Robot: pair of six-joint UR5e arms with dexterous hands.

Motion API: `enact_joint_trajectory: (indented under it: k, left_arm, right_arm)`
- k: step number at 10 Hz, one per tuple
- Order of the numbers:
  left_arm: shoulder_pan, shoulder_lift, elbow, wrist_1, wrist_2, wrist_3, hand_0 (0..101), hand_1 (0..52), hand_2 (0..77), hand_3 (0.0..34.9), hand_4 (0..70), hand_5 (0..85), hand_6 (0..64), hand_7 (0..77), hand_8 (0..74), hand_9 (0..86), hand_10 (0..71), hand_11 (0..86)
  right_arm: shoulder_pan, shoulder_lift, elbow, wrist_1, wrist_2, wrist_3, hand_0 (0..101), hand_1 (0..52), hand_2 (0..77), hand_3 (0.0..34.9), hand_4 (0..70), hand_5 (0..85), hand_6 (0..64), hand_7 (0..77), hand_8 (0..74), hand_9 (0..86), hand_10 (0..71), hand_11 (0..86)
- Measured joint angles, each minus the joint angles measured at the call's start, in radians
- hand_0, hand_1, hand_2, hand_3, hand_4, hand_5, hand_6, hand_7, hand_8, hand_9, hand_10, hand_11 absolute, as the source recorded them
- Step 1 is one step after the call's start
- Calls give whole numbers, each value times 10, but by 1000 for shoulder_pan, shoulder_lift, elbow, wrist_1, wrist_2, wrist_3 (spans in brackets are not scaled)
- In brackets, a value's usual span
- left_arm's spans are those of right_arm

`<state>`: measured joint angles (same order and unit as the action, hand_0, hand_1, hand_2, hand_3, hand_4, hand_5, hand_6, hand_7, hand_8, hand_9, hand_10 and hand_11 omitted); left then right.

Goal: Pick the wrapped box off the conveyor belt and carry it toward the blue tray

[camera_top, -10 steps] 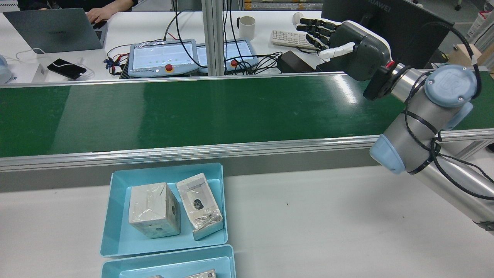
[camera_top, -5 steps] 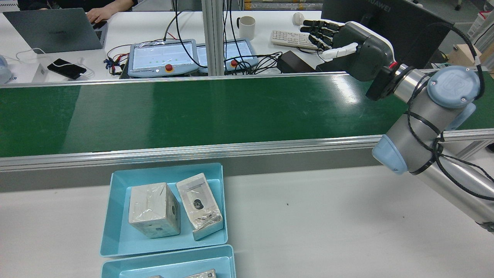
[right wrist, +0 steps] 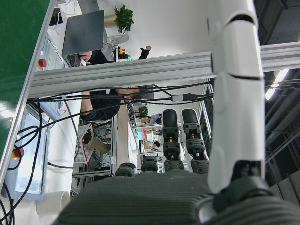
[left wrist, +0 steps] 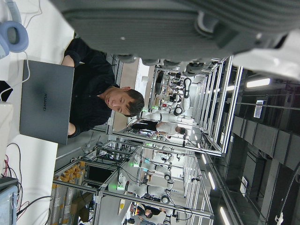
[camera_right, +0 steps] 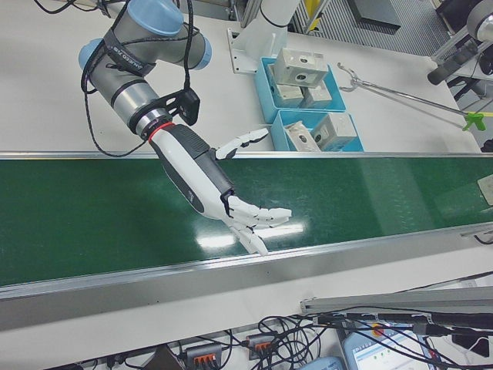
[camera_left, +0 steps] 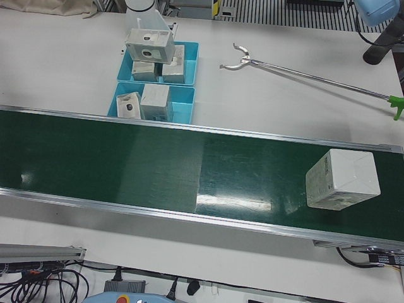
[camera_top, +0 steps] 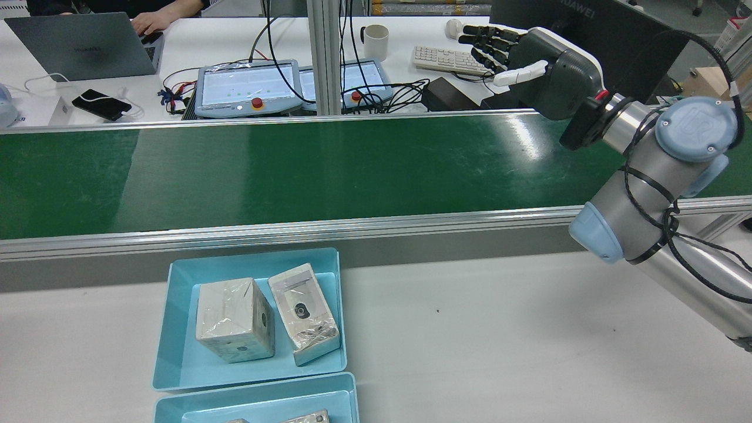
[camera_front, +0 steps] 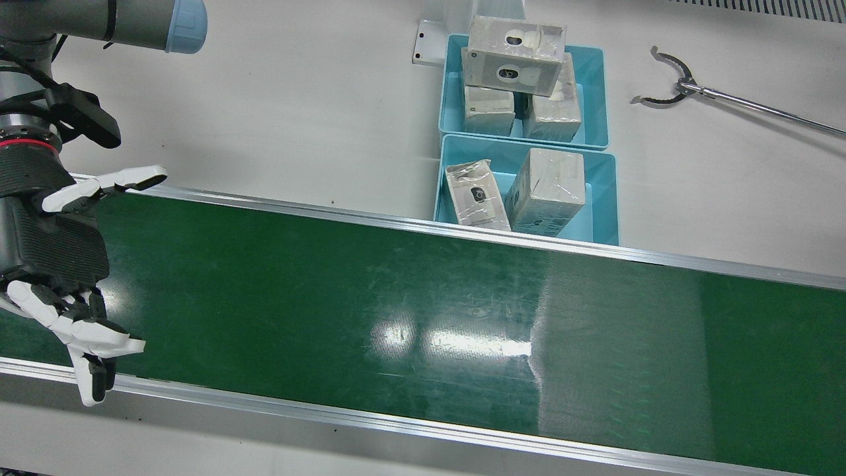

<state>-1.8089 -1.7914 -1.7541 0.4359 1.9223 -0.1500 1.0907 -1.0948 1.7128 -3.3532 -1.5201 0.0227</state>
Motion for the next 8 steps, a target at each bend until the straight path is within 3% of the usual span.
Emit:
enact_joint_trajectory:
  k: [8]
  left_arm:
    - [0,0,0,0,0,0,0,0,11,0,0,5,0,5,5,5,5,5]
  right_arm:
    - [13,2,0,1,0,0,493,142,109,1,245,147,98,240,27,49,11,33]
